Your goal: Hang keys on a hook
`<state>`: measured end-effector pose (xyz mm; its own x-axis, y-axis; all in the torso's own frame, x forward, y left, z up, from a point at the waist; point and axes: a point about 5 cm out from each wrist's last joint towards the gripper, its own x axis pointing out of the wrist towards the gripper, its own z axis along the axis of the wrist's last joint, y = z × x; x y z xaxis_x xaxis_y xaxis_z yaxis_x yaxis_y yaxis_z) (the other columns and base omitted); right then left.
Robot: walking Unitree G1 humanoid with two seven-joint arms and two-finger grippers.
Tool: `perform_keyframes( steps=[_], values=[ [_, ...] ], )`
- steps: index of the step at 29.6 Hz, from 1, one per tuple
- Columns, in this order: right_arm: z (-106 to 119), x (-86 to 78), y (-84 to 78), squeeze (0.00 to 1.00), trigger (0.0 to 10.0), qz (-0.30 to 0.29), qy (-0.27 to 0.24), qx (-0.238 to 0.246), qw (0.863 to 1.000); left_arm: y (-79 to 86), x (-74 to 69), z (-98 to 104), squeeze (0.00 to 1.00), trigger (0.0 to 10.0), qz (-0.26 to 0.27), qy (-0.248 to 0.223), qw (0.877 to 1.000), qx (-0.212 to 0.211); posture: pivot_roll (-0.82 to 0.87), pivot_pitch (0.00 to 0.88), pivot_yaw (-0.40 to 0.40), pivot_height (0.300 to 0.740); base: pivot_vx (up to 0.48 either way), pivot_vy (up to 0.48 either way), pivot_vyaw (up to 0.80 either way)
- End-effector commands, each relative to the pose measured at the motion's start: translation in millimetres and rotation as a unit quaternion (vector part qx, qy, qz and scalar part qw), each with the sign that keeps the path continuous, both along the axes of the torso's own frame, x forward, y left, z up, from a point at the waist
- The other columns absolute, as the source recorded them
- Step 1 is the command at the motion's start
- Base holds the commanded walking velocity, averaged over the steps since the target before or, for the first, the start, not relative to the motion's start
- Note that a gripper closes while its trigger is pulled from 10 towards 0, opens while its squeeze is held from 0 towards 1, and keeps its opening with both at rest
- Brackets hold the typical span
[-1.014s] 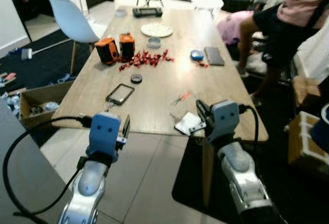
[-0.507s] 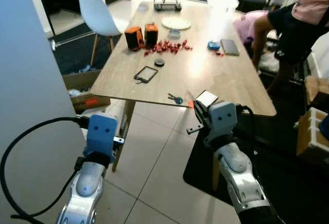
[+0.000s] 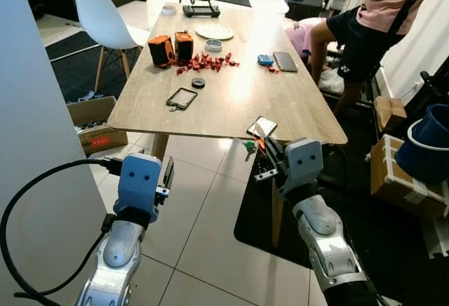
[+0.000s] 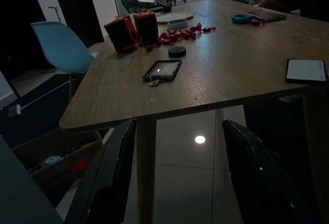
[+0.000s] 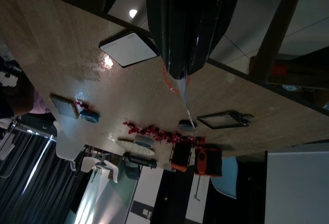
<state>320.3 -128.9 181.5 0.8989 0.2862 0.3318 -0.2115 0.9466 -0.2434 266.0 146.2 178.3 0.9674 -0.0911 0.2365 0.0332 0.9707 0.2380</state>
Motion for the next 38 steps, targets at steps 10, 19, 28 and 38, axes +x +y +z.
perform_keyframes(
  steps=[10,19,28,38],
  values=[
    [-3,0.3,-0.4,0.0,10.0,-0.003,0.001,-0.006,1.0,-3.2,-1.9,-3,0.0,10.0,-0.009,0.002,1.0,-0.003,0.14,0.133,-0.074,0.74,0.0,0.0,0.0],
    [-5,-0.1,-17.0,0.0,10.0,-0.037,0.003,-0.016,0.999,-32.0,1.5,-8,0.0,10.0,-0.125,0.032,0.991,-0.027,0.09,0.123,-0.044,0.74,0.0,0.0,0.0],
    [-12,-10.3,-46.1,0.0,10.0,-0.092,0.012,-0.004,0.996,-50.4,20.3,-15,0.0,10.0,-0.163,0.05,0.985,-0.039,0.01,0.127,0.021,0.74,0.0,0.0,0.0],
    [-17,-11.8,-46.6,0.0,10.0,-0.089,0.017,-0.016,0.996,-58.7,33.7,-19,0.0,10.0,-0.177,0.055,0.982,-0.017,-0.01,0.145,0.056,0.74,0.0,0.0,0.0]
  ],
)
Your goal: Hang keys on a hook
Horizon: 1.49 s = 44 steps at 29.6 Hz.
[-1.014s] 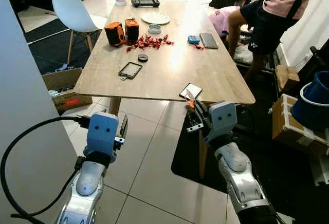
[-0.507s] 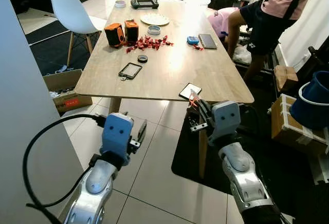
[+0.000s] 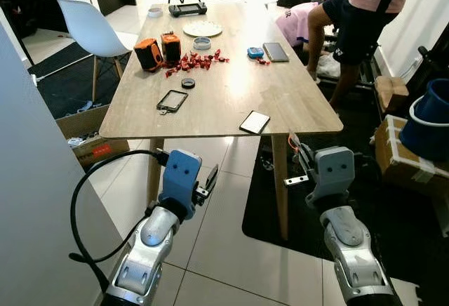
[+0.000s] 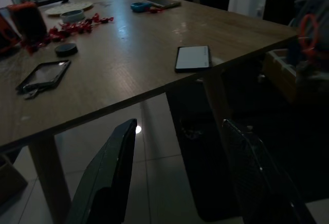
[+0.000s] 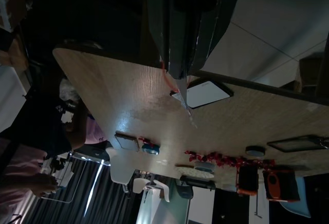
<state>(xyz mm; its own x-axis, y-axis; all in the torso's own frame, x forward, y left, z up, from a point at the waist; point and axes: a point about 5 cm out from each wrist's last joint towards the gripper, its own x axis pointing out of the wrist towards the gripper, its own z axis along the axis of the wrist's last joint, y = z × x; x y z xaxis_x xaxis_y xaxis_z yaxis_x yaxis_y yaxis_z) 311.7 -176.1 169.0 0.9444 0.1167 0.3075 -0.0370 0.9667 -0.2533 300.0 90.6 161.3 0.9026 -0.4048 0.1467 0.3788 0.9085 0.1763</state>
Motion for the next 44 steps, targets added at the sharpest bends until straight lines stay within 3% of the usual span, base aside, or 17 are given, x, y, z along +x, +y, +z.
perform_keyframes(
  steps=[1,7,17,18,20,33,34,35,36,37,44],
  values=[
    [-4,-3.1,0.6,0.0,10.0,0.004,0.006,-0.009,1.0,-3.1,-0.4,-2,0.0,10.0,-0.008,0.001,1.0,0.004,-0.01,0.145,0.056,0.74,0.0,0.0,0.0],
    [-12,-3.4,17.1,0.0,10.0,0.037,0.016,-0.032,0.999,4.8,-6.3,-6,0.0,10.0,-0.007,0.0,1.0,0.014,0.02,0.152,0.039,0.74,0.0,0.0,0.0],
    [-13,-0.7,32.5,0.04,10.0,0.059,0.014,-0.031,0.998,10.5,-10.8,-9,0.0,10.0,0.013,0.0,1.0,0.013,0.05,0.155,0.016,0.74,0.0,0.0,0.0],
    [-12,0.1,33.1,0.36,10.0,0.06,0.013,-0.027,0.998,11.4,-10.9,-9,0.0,10.0,0.016,0.0,1.0,0.013,0.05,0.155,0.013,0.74,0.0,0.0,0.72],
    [-12,0.9,33.1,0.37,10.0,0.059,0.013,-0.025,0.998,12.3,-10.6,-9,0.0,10.0,0.019,-0.001,1.0,0.014,0.06,0.154,0.012,0.74,0.0,0.0,0.76],
    [-12,2.4,36.0,0.26,10.0,0.067,0.014,-0.023,0.997,14.0,-10.3,-9,0.0,10.0,0.029,-0.001,0.999,0.012,0.06,0.155,0.004,0.74,0.0,0.0,0.8],
    [-12,2.4,36.3,0.19,10.0,0.068,0.014,-0.022,0.997,14.3,-10.6,-9,0.0,10.0,0.031,0.0,0.999,0.013,0.06,0.155,0.004,0.74,0.0,0.0,0.79],
    [-12,2.4,36.3,0.19,10.0,0.068,0.014,-0.022,0.997,14.3,-10.6,-9,0.0,10.0,0.031,0.0,0.999,0.013,0.06,0.155,0.004,0.74,0.0,0.0,0.79],
    [-12,2.5,36.6,0.02,10.0,0.07,0.015,-0.022,0.997,14.6,-10.8,-10,0.0,10.0,0.032,0.001,0.999,0.012,0.06,0.155,0.004,0.74,0.0,0.0,0.79],
    [-13,2.6,37.1,0.0,10.0,0.072,0.016,-0.021,0.997,14.9,-11.0,-10,0.0,10.0,0.034,0.002,0.999,0.013,0.06,0.155,0.004,0.74,0.0,0.0,0.79],
    [-13,3.0,38.1,0.0,10.0,0.076,0.017,-0.02,0.997,14.9,-11.0,-10,0.0,10.0,0.036,0.001,0.999,0.012,0.06,0.155,0.004,0.74,0.0,0.0,0.79]
  ],
)
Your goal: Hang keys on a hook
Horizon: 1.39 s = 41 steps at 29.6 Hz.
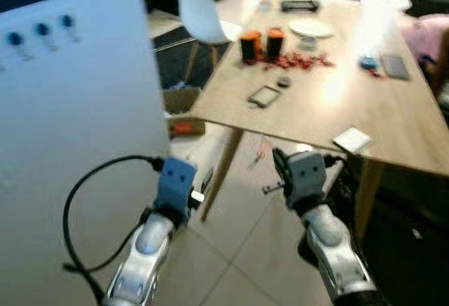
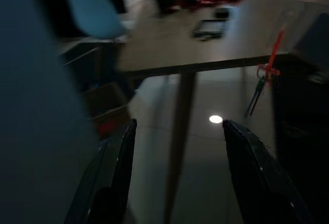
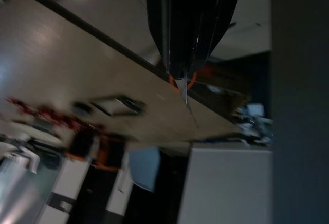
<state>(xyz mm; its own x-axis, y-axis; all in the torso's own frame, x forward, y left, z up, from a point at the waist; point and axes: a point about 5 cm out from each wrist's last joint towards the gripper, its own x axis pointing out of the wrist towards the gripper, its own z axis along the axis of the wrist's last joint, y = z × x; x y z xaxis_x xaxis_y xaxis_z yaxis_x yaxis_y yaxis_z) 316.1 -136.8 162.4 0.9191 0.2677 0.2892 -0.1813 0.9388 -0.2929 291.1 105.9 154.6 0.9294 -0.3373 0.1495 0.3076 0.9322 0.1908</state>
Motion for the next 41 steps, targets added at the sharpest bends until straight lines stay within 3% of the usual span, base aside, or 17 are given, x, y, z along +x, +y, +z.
perform_keyframes(
  steps=[1,29,35,41],
  values=[
    [-6,-1.3,-0.8,0.0,10.0,0.003,0.011,0.001,1.0,-0.5,-2.0,-4,0.0,10.0,-0.001,0.006,1.0,0.006,0.06,0.155,0.004,0.74,0.0,0.0,0.78],
    [-6,-2.0,2.4,0.0,10.0,0.007,0.006,0.004,1.0,2.1,-0.7,-3,0.0,10.0,0.005,0.006,1.0,0.009,0.08,0.151,0.009,0.74,0.0,0.0,0.78],
    [7,3.0,-8.2,0.0,10.0,-0.016,-0.016,0.003,1.0,9.7,11.1,20,0.0,10.0,0.059,-0.013,0.997,-0.042,0.08,0.162,0.009,0.74,0.0,0.0,0.78],
    [21,9.3,-17.5,0.0,10.0,-0.039,-0.033,0.018,0.999,12.7,18.5,43,0.0,10.0,0.071,-0.04,0.994,-0.071,0.08,0.168,0.011,0.74,0.0,0.0,0.65]
  ],
)
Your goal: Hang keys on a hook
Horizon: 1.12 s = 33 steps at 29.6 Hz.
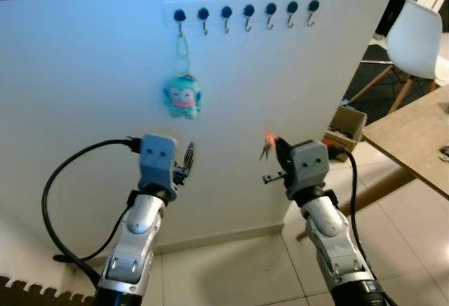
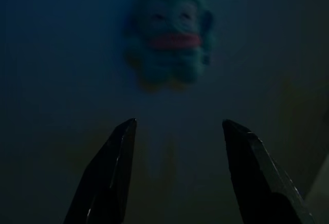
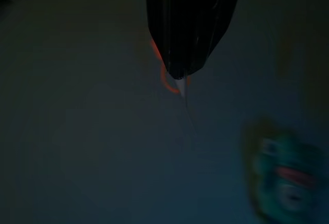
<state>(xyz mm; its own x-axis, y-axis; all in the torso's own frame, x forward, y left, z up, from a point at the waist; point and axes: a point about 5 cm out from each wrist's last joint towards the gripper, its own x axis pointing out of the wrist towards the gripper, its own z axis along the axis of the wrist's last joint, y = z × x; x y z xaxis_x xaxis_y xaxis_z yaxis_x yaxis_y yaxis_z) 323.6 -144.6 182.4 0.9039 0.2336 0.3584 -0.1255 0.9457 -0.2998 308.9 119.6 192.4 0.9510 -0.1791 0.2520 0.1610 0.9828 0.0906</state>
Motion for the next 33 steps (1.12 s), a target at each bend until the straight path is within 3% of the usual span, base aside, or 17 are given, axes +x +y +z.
perform_keyframes(
  steps=[1,5,9,12,15,17,24,26,29,32,33],
  values=[
    [1,1.8,-9.7,0.0,10.0,-0.021,0.004,0.016,1.0,-0.9,0.8,5,0.0,10.0,0.0,-0.003,1.0,-0.01,0.08,0.168,0.011,0.74,0.0,0.0,0.0],
    [9,5.1,-13.1,0.0,10.0,-0.034,-0.005,0.031,0.999,-1.3,1.9,11,0.0,10.0,0.001,-0.009,1.0,-0.013,0.08,0.169,0.012,0.74,0.0,0.0,0.0],
    [36,15.1,-15.8,0.0,10.0,-0.06,-0.049,0.039,0.996,-2.4,1.6,16,0.0,10.0,0.0,-0.012,1.0,-0.015,0.08,0.173,0.017,0.74,0.0,0.0,0.0],
    [41,17.8,-17.0,0.0,10.0,-0.07,-0.057,0.035,0.995,-2.6,1.6,17,0.0,10.0,-0.001,-0.012,1.0,-0.016,0.08,0.173,0.017,0.74,0.0,0.0,0.0],
    [57,30.6,-17.9,0.0,10.0,-0.076,-0.075,0.035,0.994,-6.7,0.8,21,0.0,10.0,-0.012,-0.017,1.0,-0.017,0.08,0.178,0.018,0.74,0.0,0.0,0.0],
    [68,43.2,-11.6,0.0,10.0,-0.074,-0.089,0.009,0.993,-10.9,-1.1,26,0.0,10.0,-0.022,-0.026,0.999,-0.013,0.09,0.181,0.017,0.74,0.0,0.0,0.0],
    [83,60.0,4.1,0.0,10.0,-0.06,-0.092,0.008,0.994,-10.9,-5.2,30,0.0,10.0,-0.022,-0.028,0.999,-0.014,0.12,0.2,0.01,0.74,0.0,0.0,0.0],
    [85,61.9,6.3,0.0,10.0,-0.059,-0.093,0.009,0.994,-10.5,-6.0,30,0.0,10.0,-0.021,-0.028,0.999,-0.013,0.13,0.202,0.007,0.74,0.0,0.0,0.0],
    [105,68.0,22.3,0.0,10.0,-0.041,-0.117,0.017,0.992,-6.9,-9.9,28,0.0,10.0,-0.012,-0.023,1.0,-0.009,0.15,0.211,-0.001,0.74,0.0,0.0,0.0],
    [108,68.8,24.6,0.0,10.0,-0.038,-0.122,0.017,0.992,-6.3,-10.8,28,0.0,10.0,-0.011,-0.022,1.0,-0.008,0.16,0.213,-0.003,0.74,0.0,0.0,0.0],
    [119,69.1,32.2,0.0,10.0,-0.023,-0.141,0.021,0.99,-5.9,-13.1,28,0.0,10.0,-0.008,-0.02,1.0,-0.008,0.16,0.218,-0.01,0.74,0.0,0.0,0.0]
  ],
)
